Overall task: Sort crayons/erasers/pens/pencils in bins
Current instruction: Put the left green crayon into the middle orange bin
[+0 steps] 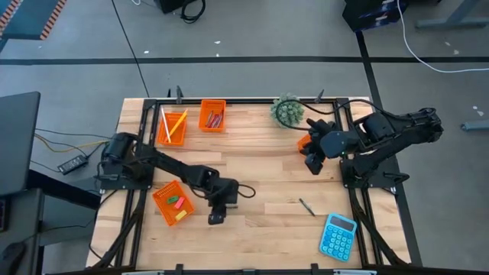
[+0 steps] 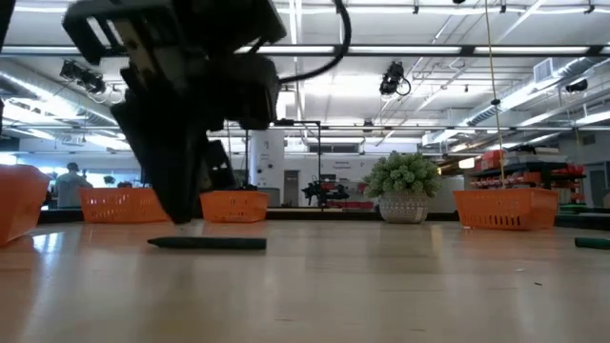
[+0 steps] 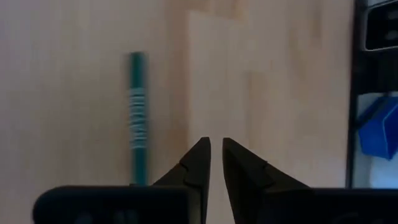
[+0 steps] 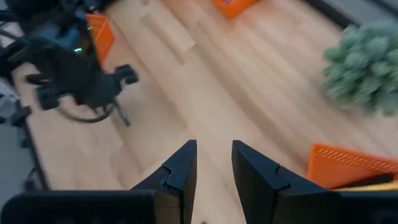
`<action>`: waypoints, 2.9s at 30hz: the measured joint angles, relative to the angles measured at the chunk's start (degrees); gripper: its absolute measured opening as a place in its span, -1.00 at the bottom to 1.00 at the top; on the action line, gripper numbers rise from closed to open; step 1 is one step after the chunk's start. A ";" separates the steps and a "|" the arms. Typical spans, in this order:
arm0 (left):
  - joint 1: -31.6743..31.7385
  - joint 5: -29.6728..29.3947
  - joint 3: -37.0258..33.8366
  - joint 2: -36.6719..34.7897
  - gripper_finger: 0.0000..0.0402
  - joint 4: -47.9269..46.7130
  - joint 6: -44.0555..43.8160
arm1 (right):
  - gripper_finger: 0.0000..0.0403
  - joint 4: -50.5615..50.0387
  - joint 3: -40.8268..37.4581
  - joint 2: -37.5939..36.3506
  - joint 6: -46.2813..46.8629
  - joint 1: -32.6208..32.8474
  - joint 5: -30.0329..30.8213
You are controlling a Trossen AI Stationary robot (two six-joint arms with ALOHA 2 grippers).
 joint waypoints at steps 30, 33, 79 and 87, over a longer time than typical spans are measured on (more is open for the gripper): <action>-8.45 2.43 6.46 1.52 -0.96 5.08 -3.50 | -0.47 0.17 0.00 0.01 2.54 4.58 -1.92; -11.12 -4.98 6.48 1.83 -0.91 3.89 -4.82 | -0.47 0.17 0.00 0.03 2.25 5.24 -1.94; 7.21 0.86 13.66 8.84 -0.96 -13.58 9.70 | -0.47 0.02 0.00 0.01 8.25 11.91 -0.46; 12.48 2.39 22.34 6.76 -0.78 -32.60 22.84 | -0.47 0.11 0.00 0.04 8.58 11.91 -0.46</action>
